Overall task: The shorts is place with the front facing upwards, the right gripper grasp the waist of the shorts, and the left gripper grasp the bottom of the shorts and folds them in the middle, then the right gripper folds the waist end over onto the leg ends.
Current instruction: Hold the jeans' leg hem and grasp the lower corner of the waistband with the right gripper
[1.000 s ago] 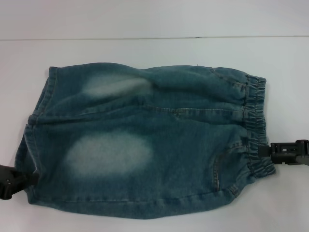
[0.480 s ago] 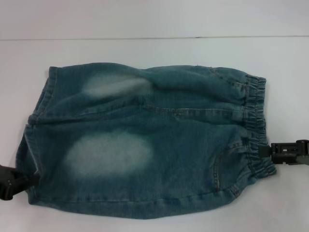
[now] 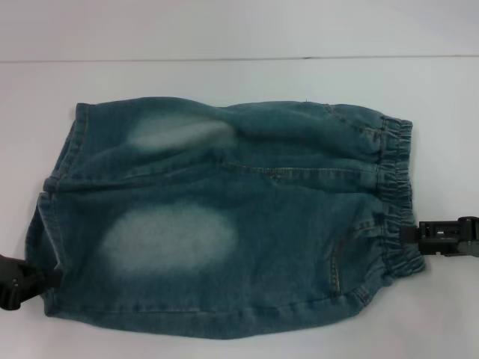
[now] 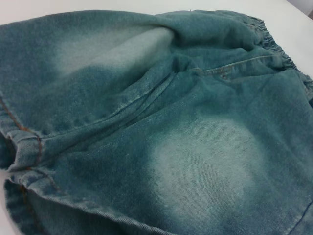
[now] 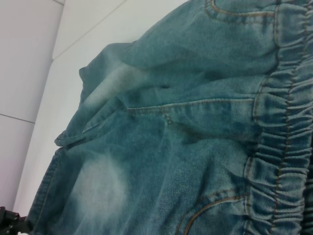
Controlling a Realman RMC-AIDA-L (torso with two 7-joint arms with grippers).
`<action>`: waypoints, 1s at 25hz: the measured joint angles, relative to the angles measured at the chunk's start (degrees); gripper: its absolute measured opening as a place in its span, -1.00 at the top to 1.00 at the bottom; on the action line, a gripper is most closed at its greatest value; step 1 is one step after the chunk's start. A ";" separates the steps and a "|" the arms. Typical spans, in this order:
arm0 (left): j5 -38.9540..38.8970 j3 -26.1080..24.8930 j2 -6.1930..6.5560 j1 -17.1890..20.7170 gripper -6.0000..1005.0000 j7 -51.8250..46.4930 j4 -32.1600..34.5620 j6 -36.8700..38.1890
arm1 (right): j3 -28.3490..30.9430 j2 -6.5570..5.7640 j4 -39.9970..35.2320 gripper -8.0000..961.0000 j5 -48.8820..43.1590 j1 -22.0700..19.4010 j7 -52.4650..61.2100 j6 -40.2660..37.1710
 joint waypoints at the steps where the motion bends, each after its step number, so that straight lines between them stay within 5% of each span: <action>1: 0.00 -0.01 0.00 -0.01 0.93 0.00 0.02 0.03 | 0.00 0.00 0.03 -0.90 0.00 0.07 -0.01 0.00; 25: 0.17 -0.03 0.00 -0.04 0.93 -0.04 0.61 0.26 | -0.41 -0.27 0.13 -0.90 2.34 -0.37 0.51 -1.04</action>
